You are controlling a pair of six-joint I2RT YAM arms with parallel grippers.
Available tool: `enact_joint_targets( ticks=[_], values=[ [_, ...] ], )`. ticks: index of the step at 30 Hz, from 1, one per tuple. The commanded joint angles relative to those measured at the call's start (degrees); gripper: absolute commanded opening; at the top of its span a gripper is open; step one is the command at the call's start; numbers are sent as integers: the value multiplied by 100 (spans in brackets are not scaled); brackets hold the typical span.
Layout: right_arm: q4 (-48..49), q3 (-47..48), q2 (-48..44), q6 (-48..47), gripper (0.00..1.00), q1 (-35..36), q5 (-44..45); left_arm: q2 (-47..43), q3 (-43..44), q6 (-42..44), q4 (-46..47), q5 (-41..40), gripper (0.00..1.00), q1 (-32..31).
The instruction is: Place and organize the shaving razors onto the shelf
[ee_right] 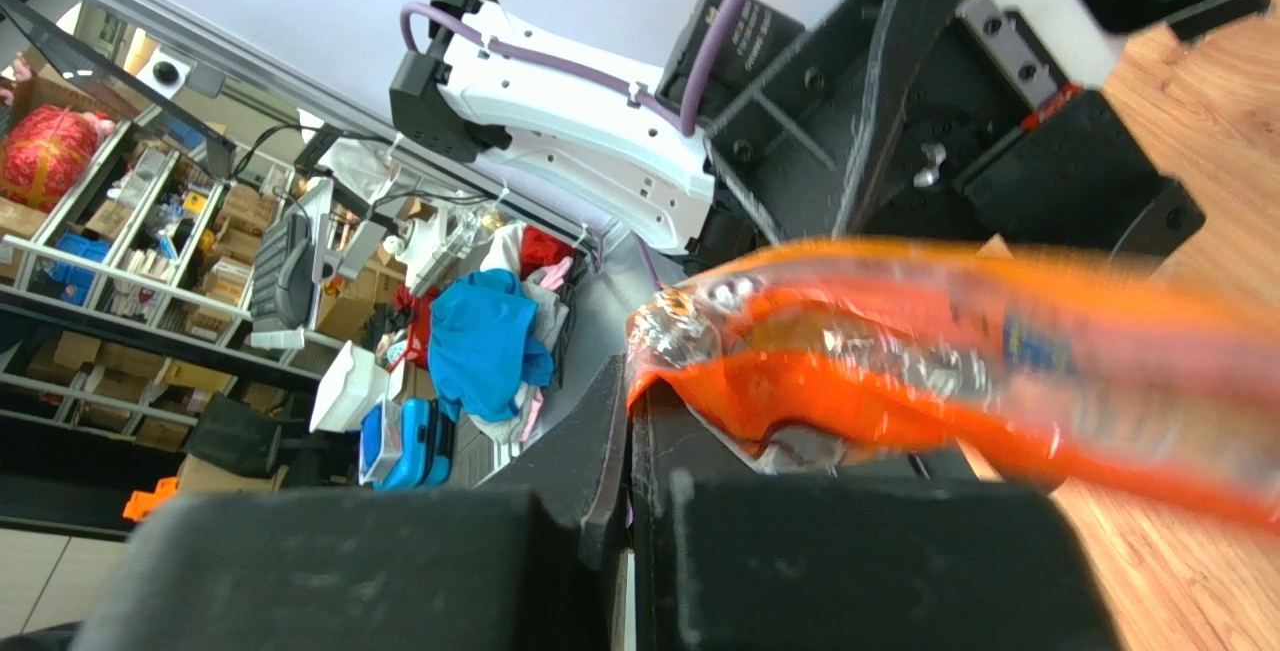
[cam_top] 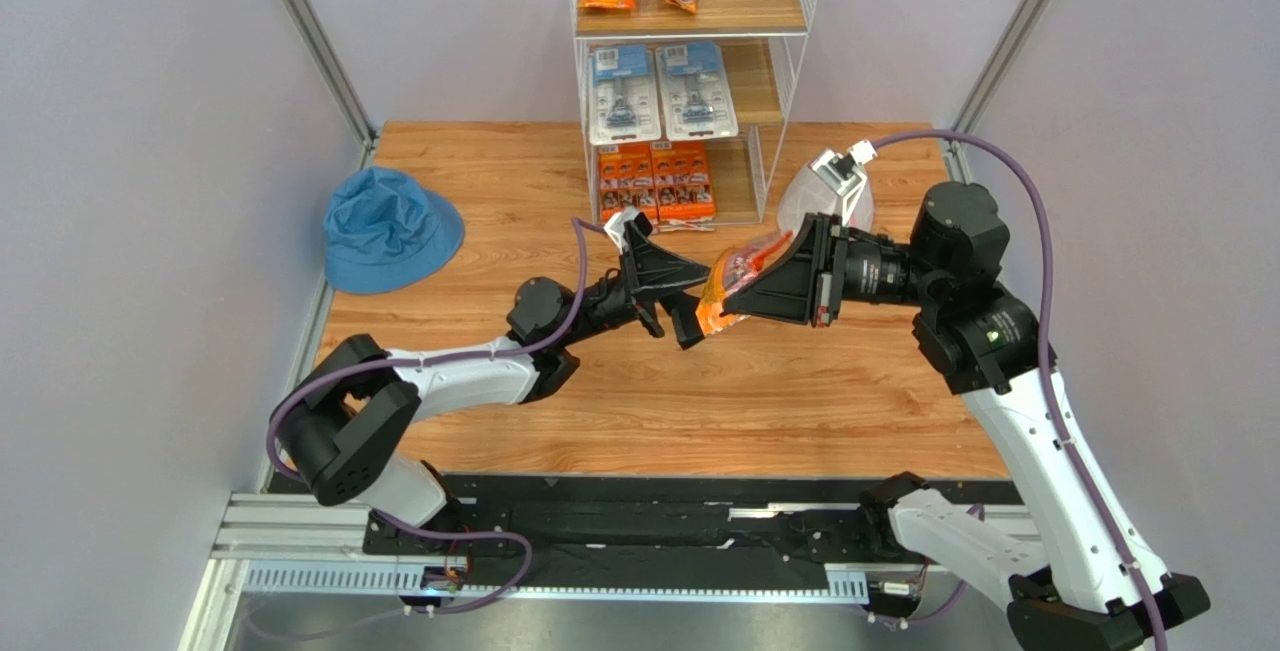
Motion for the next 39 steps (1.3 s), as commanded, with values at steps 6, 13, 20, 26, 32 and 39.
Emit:
enact_joint_targets(
  ticks=[6,13,20,26,32,39],
  values=[
    [25,-389,-308,-316,0,178,-61,71,415,-992,1485,-318,99,-92],
    [-159,-723,-467,-491,0,406,-96,167,688,-887,1485,-397,99,-110],
    [-389,-943,-678,-642,0,398,-8,-61,635,-597,1485,-336,97,-110],
    [-511,-1031,-704,-712,0,406,132,-237,600,-448,1485,-291,68,-110],
    [-740,-1022,-766,-782,1,407,501,-351,284,-184,1485,-300,0,-110],
    [-626,-1347,-1432,-388,75,398,1571,-176,196,53,1485,-361,0,-39]
  ],
)
